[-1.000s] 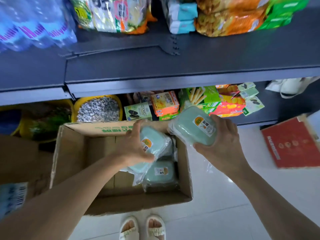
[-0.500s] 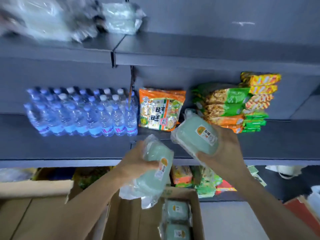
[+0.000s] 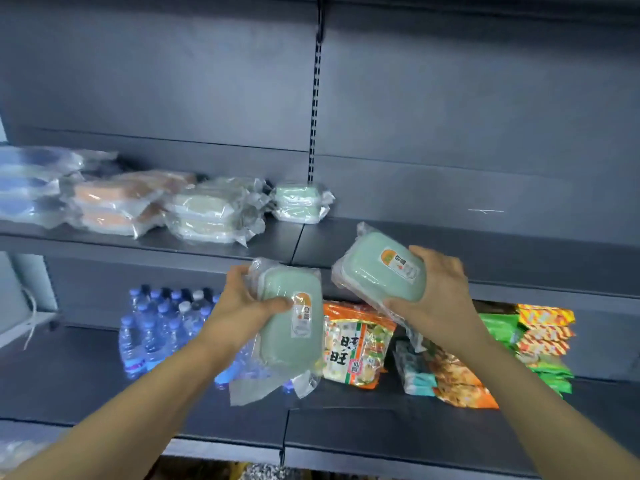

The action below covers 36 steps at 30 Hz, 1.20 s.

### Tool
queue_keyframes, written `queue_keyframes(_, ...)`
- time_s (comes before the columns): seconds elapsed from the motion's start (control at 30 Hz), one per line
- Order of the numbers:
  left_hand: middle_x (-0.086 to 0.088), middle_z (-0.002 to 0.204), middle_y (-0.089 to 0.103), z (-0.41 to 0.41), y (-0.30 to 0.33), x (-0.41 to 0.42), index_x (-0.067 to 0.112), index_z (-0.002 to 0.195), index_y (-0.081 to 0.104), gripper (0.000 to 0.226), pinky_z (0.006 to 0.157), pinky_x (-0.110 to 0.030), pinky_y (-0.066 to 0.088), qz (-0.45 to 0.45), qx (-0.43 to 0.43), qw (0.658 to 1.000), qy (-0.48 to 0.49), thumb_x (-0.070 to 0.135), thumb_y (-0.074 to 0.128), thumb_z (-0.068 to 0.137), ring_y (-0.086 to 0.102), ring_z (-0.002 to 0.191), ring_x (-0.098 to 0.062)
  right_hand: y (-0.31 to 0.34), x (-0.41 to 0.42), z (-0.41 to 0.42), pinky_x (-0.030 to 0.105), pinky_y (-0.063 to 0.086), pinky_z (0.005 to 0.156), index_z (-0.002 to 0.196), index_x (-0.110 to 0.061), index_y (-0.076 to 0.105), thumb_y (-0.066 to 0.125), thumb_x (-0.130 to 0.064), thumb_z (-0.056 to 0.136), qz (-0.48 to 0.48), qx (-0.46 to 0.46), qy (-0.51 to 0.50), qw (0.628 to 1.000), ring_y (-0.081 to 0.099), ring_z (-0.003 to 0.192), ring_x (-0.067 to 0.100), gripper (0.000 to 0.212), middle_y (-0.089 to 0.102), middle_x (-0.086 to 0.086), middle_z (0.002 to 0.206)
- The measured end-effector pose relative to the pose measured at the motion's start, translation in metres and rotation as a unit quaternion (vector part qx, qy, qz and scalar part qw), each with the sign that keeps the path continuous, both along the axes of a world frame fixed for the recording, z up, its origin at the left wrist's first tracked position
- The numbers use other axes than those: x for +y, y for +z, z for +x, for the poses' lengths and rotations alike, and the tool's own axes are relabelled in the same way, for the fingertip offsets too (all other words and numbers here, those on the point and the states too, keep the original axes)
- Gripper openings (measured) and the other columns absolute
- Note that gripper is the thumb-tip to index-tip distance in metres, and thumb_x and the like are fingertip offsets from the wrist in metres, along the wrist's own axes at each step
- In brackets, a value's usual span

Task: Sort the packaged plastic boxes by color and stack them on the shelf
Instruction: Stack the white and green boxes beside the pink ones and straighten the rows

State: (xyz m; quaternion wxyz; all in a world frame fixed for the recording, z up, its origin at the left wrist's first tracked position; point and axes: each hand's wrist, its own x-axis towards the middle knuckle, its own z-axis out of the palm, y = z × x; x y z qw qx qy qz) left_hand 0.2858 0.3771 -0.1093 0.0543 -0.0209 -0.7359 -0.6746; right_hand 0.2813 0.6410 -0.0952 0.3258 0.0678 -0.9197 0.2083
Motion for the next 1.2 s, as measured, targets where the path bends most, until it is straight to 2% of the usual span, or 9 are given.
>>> queue_keyframes(0.07, 0.000, 0.080, 0.063, -0.004, 0.016, -0.008, 0.035, 0.123, 0.032, 0.068, 0.052, -0.018, 0.044, 0.027, 0.037, 0.999, 0.009, 0.003, 0.072, 0.079, 0.062, 0.057, -0.007, 0.016, -0.005, -0.022, 0.034, 0.033, 0.095, 0.134, -0.018, 0.042, 0.078, -0.037, 0.066, 0.012, -0.002, 0.014, 1.000, 0.035, 0.114, 0.019, 0.079, 0.050, -0.001, 0.126)
queue_keyframes(0.13, 0.002, 0.077, 0.068, -0.008, 0.028, -0.014, 0.039, 0.125, 0.033, 0.070, 0.049, -0.017, 0.046, 0.052, 0.063, 0.997, 0.012, -0.001, 0.070, 0.080, 0.063, 0.055, -0.005, 0.031, -0.012, -0.048, 0.035, 0.036, 0.092, 0.130, -0.020, 0.044, 0.077, -0.039, 0.066, 0.020, -0.005, 0.034, 0.999, 0.037, 0.111, 0.019, 0.074, 0.052, -0.001, 0.122)
queue_keyframes(0.27, 0.008, 0.072, 0.069, -0.018, 0.045, -0.027, 0.027, 0.111, 0.042, 0.051, 0.046, -0.018, 0.047, 0.078, 0.095, 0.991, 0.048, -0.001, 0.070, 0.080, 0.066, 0.058, -0.005, 0.057, -0.036, -0.101, 0.037, 0.040, 0.090, 0.125, -0.020, 0.047, 0.076, -0.038, 0.068, 0.035, -0.025, 0.068, 0.997, 0.040, 0.110, 0.023, 0.066, 0.055, 0.000, 0.118)
queue_keyframes(0.47, -0.008, 0.089, 0.068, -0.045, 0.064, -0.056, 0.022, 0.101, 0.040, 0.051, 0.053, -0.033, 0.053, 0.074, 0.125, 0.983, 0.116, 0.009, 0.079, 0.073, 0.069, 0.070, -0.023, 0.065, -0.072, -0.174, 0.038, 0.037, 0.101, 0.141, -0.014, 0.039, 0.075, -0.035, 0.072, 0.087, -0.087, 0.073, 0.990, 0.035, 0.121, 0.030, 0.081, 0.047, 0.009, 0.133)
queue_keyframes(0.6, -0.006, 0.096, 0.069, -0.073, 0.077, -0.077, 0.021, 0.108, 0.041, 0.052, 0.076, -0.047, 0.057, 0.065, 0.158, 0.977, 0.128, 0.012, 0.079, 0.074, 0.070, 0.083, -0.026, 0.059, -0.094, -0.217, 0.039, 0.034, 0.105, 0.143, -0.016, 0.034, 0.075, -0.033, 0.075, 0.113, -0.127, 0.081, 0.982, 0.030, 0.127, 0.031, 0.081, 0.042, 0.009, 0.139)
queue_keyframes(0.8, -0.006, 0.093, 0.069, -0.120, 0.089, -0.112, 0.024, 0.101, 0.041, 0.043, 0.064, -0.038, 0.056, 0.057, 0.178, 0.974, 0.128, 0.017, 0.076, 0.077, 0.069, 0.078, -0.020, 0.052, -0.124, -0.274, 0.039, 0.033, 0.106, 0.139, -0.015, 0.034, 0.077, -0.029, 0.076, 0.112, -0.168, 0.061, 0.977, 0.028, 0.131, 0.029, 0.078, 0.040, 0.008, 0.141)
queue_keyframes(0.93, -0.004, 0.088, 0.067, -0.143, 0.096, -0.130, 0.013, 0.109, 0.039, 0.044, 0.051, -0.026, 0.054, 0.066, 0.191, 0.973, 0.109, 0.015, 0.073, 0.080, 0.069, 0.066, -0.011, 0.048, -0.136, -0.304, 0.036, 0.031, 0.106, 0.140, -0.016, 0.033, 0.075, -0.025, 0.078, 0.109, -0.210, 0.059, 0.970, 0.026, 0.133, 0.027, 0.075, 0.039, 0.007, 0.141)
queue_keyframes(1.1, -0.005, 0.093, 0.067, -0.162, 0.095, -0.140, 0.020, 0.098, 0.041, 0.039, 0.056, -0.031, 0.055, 0.066, 0.191, 0.974, 0.103, 0.019, 0.074, 0.078, 0.070, 0.076, -0.019, 0.035, -0.141, -0.321, 0.038, 0.036, 0.103, 0.127, -0.010, 0.048, 0.062, -0.013, 0.082, 0.139, -0.220, 0.046, 0.964, 0.034, 0.130, 0.029, 0.047, 0.046, 0.008, 0.132)
queue_keyframes(1.2, -0.002, 0.090, 0.067, -0.167, 0.095, -0.136, 0.024, 0.088, 0.040, 0.035, 0.057, -0.033, 0.055, 0.081, 0.201, 0.972, 0.092, 0.017, 0.073, 0.079, 0.071, 0.076, -0.017, 0.032, -0.138, -0.317, 0.039, 0.034, 0.105, 0.135, -0.014, 0.043, 0.063, -0.018, 0.082, 0.171, -0.182, 0.015, 0.968, 0.031, 0.133, 0.028, 0.056, 0.040, 0.008, 0.141)
